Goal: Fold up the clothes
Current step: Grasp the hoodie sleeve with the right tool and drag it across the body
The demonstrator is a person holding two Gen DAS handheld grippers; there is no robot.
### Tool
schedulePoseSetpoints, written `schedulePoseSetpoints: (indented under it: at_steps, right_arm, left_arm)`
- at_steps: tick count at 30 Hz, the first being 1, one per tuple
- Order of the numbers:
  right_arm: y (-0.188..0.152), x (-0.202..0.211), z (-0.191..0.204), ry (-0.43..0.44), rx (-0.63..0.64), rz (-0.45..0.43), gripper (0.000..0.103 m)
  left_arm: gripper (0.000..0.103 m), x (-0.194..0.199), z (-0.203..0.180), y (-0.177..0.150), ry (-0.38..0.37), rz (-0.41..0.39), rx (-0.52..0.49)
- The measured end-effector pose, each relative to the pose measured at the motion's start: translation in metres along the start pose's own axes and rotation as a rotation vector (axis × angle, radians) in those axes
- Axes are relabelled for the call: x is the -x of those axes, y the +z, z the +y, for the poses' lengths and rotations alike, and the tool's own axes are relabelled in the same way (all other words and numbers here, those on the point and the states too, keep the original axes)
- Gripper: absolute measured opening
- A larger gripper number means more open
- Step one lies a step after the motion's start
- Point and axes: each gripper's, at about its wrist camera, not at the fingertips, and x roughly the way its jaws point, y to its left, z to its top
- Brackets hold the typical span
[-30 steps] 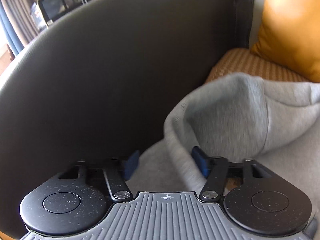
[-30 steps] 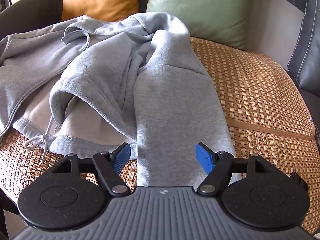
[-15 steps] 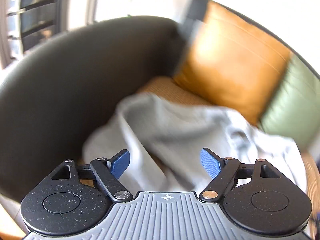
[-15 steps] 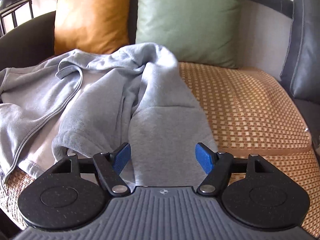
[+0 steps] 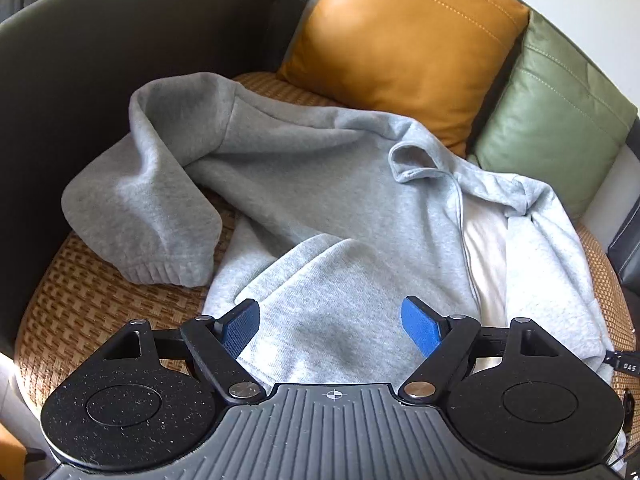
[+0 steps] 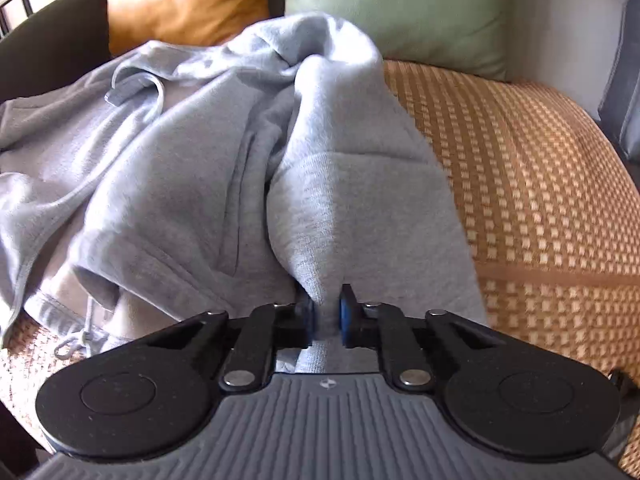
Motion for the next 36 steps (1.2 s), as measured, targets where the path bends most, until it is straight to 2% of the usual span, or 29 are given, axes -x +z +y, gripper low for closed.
schedulePoseSetpoints:
  at_steps: [4, 10, 13, 16, 21, 24, 25, 27, 28, 30, 33, 34, 36]
  right_arm:
    - [0.035, 0.038, -0.023, -0.019, 0.011, -0.06, 0.01]
    - [0.083, 0.06, -0.079, -0.139, -0.051, -0.133, 0.01]
    - [0.098, 0.042, -0.112, -0.204, -0.127, -0.125, 0.01]
    - [0.098, 0.003, -0.146, -0.241, -0.238, -0.056, 0.01]
    - [0.066, -0.066, -0.174, -0.259, -0.372, 0.075, 0.011]
    - [0.048, -0.081, -0.176, -0.25, -0.403, 0.055, 0.015]
    - [0.045, -0.079, -0.177, -0.254, -0.412, 0.036, 0.019]
    - [0.043, -0.065, -0.177, -0.27, -0.418, 0.018, 0.034]
    - [0.043, -0.057, -0.178, -0.28, -0.419, 0.009, 0.047]
    - [0.04, -0.038, -0.177, -0.279, -0.431, -0.015, 0.051]
    - [0.026, 0.007, -0.172, -0.168, -0.506, -0.074, 0.061]
    - [0.019, 0.017, -0.169, -0.128, -0.524, -0.076, 0.068]
    - [0.004, 0.033, -0.162, -0.05, -0.552, -0.069, 0.07]
  left_arm:
    - [0.087, -0.006, 0.0, 0.006, 0.01, 0.006, 0.004]
    - [0.087, -0.019, -0.003, 0.008, 0.029, 0.024, -0.006]
    - [0.087, -0.025, -0.003, 0.01, 0.036, 0.028, -0.008]
    - [0.087, -0.032, -0.003, 0.013, 0.047, 0.03, -0.006]
    - [0.087, -0.047, -0.003, 0.015, 0.076, 0.043, -0.02]
    - [0.087, -0.051, -0.007, 0.016, 0.091, 0.047, -0.045]
    - [0.087, -0.053, -0.009, 0.017, 0.096, 0.047, -0.054]
    - [0.087, -0.053, -0.013, 0.017, 0.099, 0.045, -0.068]
    - [0.087, -0.05, -0.014, 0.017, 0.084, 0.04, -0.066]
    - [0.087, -0.044, -0.016, 0.015, 0.054, 0.029, -0.062]
    - [0.087, -0.034, -0.02, 0.012, 0.014, 0.019, -0.057]
    - [0.087, -0.031, -0.021, 0.01, 0.006, 0.017, -0.055]
    - [0.087, -0.027, -0.022, 0.006, -0.007, 0.016, -0.049]
